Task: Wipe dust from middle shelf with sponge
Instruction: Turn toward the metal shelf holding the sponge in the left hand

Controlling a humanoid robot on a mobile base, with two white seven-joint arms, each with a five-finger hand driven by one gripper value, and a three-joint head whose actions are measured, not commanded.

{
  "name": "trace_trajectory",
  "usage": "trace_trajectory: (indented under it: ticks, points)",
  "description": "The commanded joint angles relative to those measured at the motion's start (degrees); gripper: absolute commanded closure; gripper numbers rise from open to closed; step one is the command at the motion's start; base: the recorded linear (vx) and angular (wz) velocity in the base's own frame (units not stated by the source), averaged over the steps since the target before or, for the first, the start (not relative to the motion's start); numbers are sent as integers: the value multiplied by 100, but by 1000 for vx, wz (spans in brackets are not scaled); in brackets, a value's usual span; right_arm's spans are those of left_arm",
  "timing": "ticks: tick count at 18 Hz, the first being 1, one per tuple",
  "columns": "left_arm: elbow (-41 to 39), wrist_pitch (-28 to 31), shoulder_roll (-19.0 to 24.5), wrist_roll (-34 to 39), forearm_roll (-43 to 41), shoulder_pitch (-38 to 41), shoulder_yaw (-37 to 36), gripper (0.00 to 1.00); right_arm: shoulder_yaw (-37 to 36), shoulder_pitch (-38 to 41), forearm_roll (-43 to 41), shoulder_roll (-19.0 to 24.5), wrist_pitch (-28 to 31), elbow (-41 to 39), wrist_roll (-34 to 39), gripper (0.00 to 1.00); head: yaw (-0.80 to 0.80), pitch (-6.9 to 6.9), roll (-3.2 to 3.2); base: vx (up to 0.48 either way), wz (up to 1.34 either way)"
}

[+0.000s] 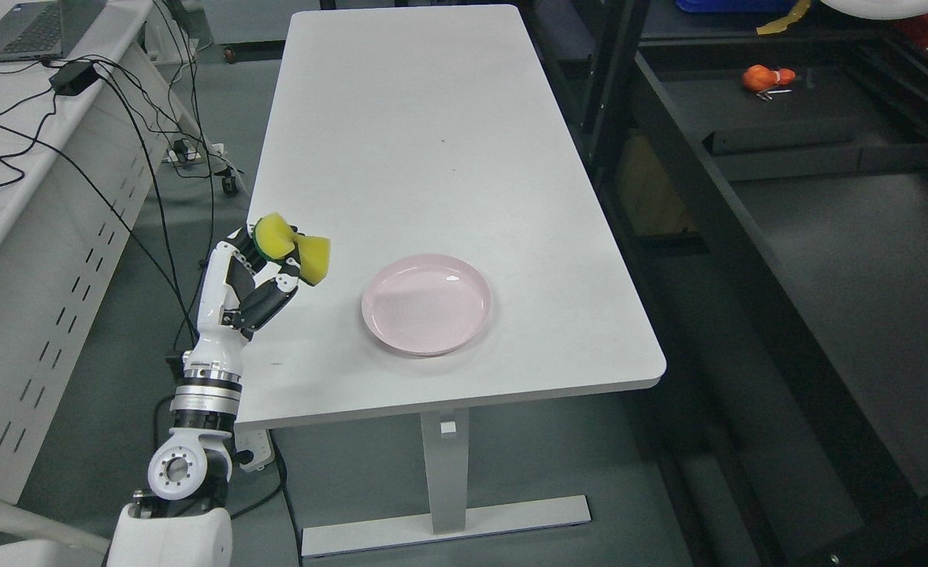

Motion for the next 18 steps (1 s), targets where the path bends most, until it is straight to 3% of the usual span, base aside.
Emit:
trace_trajectory:
  ticks: [1, 10, 18]
  points:
    - [-718, 118, 71, 132, 156, 332, 161, 100, 0, -1, 0, -100, 4, -100, -4, 0, 0, 0, 0, -234, -344]
    - [-753, 65, 71, 114, 156, 816, -94, 100, 0, -1, 0, -100, 4, -100, -4, 0, 0, 0, 0, -257, -379]
    - [-788, -172, 71, 97, 156, 817, -946, 100, 0, -1, 0, -100, 4, -100, -4, 0, 0, 0, 0, -315, -660]
